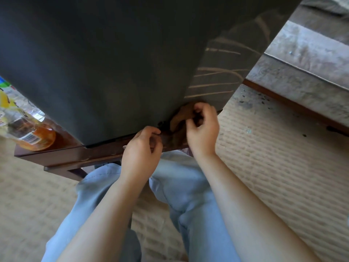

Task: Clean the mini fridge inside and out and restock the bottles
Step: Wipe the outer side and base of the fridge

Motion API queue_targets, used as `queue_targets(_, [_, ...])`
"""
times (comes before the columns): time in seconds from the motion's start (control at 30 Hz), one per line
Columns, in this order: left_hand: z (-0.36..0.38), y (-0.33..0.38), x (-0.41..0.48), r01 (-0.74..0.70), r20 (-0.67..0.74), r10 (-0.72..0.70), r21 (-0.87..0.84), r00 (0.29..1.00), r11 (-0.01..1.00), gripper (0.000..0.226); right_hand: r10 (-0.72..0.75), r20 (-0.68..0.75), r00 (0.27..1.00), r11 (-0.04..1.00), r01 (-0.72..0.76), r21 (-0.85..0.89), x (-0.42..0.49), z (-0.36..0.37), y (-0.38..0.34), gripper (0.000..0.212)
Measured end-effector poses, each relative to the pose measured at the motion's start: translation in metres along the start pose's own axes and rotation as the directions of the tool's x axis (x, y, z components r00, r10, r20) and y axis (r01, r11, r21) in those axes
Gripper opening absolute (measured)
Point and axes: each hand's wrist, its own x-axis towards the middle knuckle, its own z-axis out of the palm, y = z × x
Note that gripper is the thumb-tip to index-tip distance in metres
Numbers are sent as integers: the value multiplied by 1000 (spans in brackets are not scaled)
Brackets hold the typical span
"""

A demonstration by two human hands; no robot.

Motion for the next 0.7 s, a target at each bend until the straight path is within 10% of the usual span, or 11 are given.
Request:
queue_targets(0.2, [1,3,2,-10,15,10,-23,1000,1000,18,432,-277,858,902,-418,113,45,-21,54,37])
queue_targets(0.37, [-2,5,9,-12,-34,11,-29,999,1000,18,239,-328,914,971,-234,54,35,-12,17,29])
queue_targets(0.5, [-2,8,12,-19,-42,16,-57,999,998,18,-192,-36,981,981,191,-25,-2,9,-22,32])
queue_targets(0.7, [-4,6,11,-8,-62,4,-57,998,998,19,-155,-124,980,988,157,7,9,5,-16,36])
